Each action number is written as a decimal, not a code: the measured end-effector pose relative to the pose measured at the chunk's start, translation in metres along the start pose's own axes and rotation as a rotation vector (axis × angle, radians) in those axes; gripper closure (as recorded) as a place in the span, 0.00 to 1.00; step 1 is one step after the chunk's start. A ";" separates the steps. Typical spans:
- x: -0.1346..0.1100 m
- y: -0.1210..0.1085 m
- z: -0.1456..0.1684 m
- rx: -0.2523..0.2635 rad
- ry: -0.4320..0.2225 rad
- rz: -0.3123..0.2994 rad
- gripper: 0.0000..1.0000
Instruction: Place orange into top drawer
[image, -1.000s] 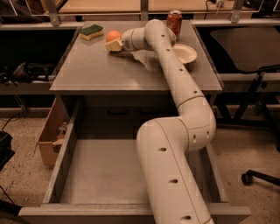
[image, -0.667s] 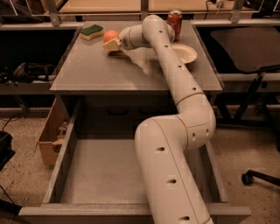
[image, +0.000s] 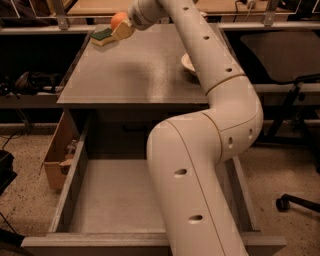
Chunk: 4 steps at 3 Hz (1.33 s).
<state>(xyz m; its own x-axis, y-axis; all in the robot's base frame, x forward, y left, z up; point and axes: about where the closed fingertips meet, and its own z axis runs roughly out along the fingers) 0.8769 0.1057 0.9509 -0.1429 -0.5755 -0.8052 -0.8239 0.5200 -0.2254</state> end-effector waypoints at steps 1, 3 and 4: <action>-0.021 0.001 -0.072 0.061 0.097 -0.014 1.00; -0.018 -0.011 -0.237 0.261 0.144 0.121 1.00; -0.019 0.005 -0.342 0.353 0.017 0.246 1.00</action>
Offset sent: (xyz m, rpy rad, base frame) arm -0.2199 -0.1452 0.1099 -0.2048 0.0514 -0.3195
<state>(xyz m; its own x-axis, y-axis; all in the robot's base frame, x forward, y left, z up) 0.6879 -0.0967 1.1532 -0.3229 -0.4164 -0.8499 -0.5267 0.8252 -0.2041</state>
